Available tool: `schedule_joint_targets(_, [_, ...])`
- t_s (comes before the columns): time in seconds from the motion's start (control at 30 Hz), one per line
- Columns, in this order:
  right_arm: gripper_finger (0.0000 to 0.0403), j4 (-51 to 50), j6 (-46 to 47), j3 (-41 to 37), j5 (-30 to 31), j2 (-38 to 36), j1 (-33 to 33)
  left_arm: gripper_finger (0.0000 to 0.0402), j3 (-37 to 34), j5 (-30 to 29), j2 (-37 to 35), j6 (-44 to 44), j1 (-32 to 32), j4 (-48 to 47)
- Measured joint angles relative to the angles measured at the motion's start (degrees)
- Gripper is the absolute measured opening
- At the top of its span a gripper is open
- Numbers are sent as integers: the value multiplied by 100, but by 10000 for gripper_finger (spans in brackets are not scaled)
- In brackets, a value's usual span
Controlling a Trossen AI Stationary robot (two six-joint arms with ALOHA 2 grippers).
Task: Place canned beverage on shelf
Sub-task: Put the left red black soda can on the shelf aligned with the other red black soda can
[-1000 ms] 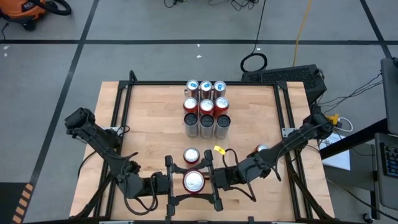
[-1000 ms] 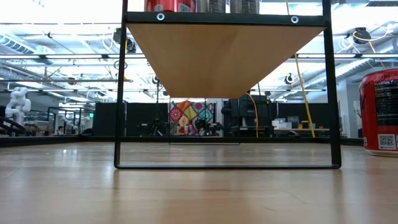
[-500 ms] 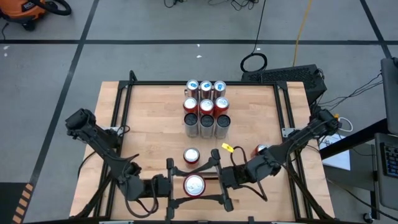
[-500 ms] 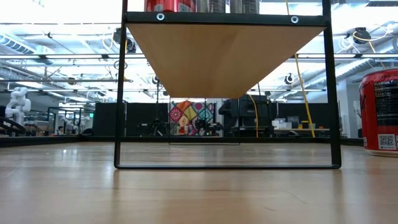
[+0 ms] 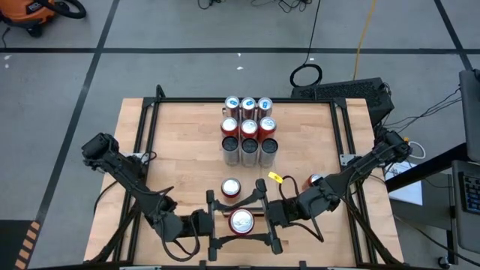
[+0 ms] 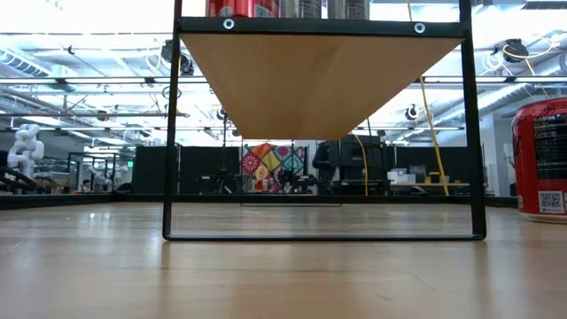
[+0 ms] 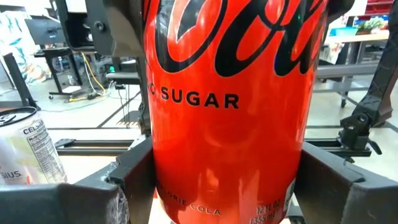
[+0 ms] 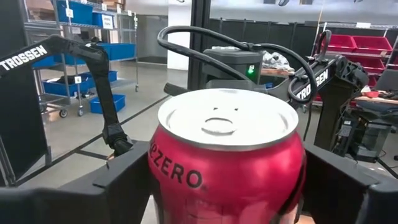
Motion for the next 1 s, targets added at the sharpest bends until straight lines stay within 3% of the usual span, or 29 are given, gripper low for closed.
schedule_joint_targets(0.37, [264, -72, -41, 0, 20, 0, 7, 286, 0, -37, 0, -14, -2, -6])
schedule_joint_targets(0.5, [260, -92, -85, 0, 57, 0, 7, 288, 0, -35, -2, 2, -2, -8])
schedule_joint_targets(0.63, [265, -265, -105, 0, 108, -42, 13, 315, 0, -38, -2, 1, 3, -24])
schedule_joint_targets(0.83, [262, -962, -25, -24, -8, -201, 83, 386, 17, -92, -56, -19, -74, 101])
schedule_joint_targets(1.0, [265, -1388, -17, -15, -8, -293, 198, 391, 13, -100, -151, 56, -249, 69])
